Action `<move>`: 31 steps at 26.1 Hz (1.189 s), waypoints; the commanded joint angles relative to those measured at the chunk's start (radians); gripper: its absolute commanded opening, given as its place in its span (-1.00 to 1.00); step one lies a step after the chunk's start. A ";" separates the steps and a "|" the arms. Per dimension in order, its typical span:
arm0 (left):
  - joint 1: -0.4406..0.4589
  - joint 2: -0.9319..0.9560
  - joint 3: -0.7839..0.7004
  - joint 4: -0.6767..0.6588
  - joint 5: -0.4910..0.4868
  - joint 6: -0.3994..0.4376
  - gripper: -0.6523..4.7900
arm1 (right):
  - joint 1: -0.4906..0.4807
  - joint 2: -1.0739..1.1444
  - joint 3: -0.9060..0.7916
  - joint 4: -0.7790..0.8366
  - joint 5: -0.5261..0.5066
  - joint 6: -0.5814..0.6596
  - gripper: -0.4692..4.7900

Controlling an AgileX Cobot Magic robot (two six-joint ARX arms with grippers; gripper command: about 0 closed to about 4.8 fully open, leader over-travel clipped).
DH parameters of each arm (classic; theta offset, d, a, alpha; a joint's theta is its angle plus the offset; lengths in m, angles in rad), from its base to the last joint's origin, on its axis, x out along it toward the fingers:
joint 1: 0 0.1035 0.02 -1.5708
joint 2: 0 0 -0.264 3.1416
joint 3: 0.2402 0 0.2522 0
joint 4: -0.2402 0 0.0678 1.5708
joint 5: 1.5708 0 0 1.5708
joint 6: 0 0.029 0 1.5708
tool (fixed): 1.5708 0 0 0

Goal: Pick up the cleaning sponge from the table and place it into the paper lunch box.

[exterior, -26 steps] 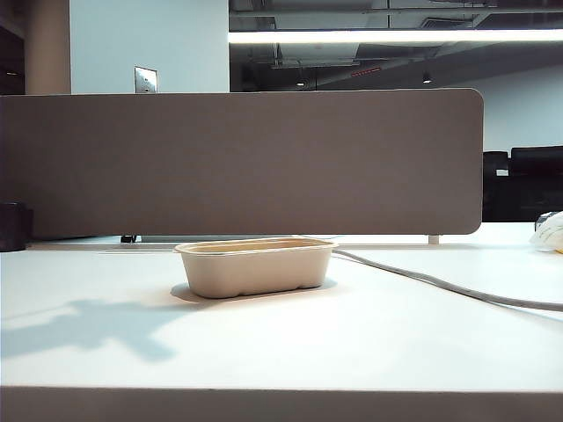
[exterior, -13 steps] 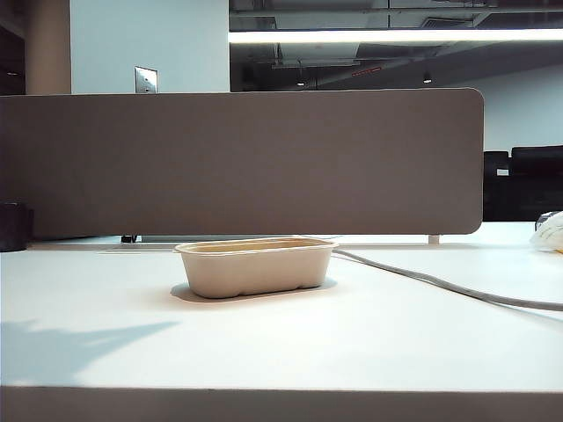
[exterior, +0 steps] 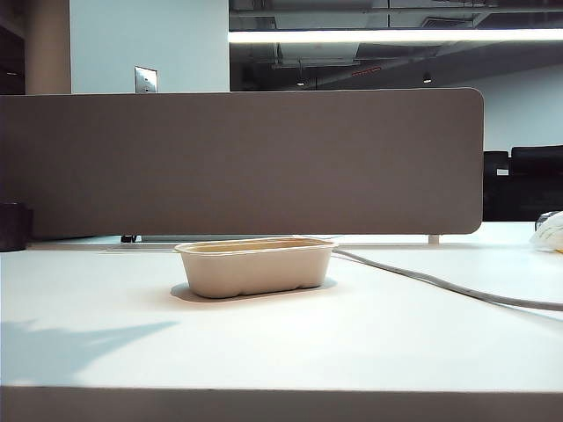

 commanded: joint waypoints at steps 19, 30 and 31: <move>0.373 -0.272 -0.002 -0.096 0.440 0.000 -0.77 | 0.011 0.001 0.001 0.017 -0.001 0.000 -0.84; 0.876 -0.500 -0.048 -0.298 0.219 0.066 -0.77 | 0.011 0.001 0.001 0.016 0.000 0.000 -0.84; 0.912 -0.520 -0.079 -0.325 0.203 0.063 -0.77 | 0.011 0.001 0.001 0.016 0.000 0.000 -0.84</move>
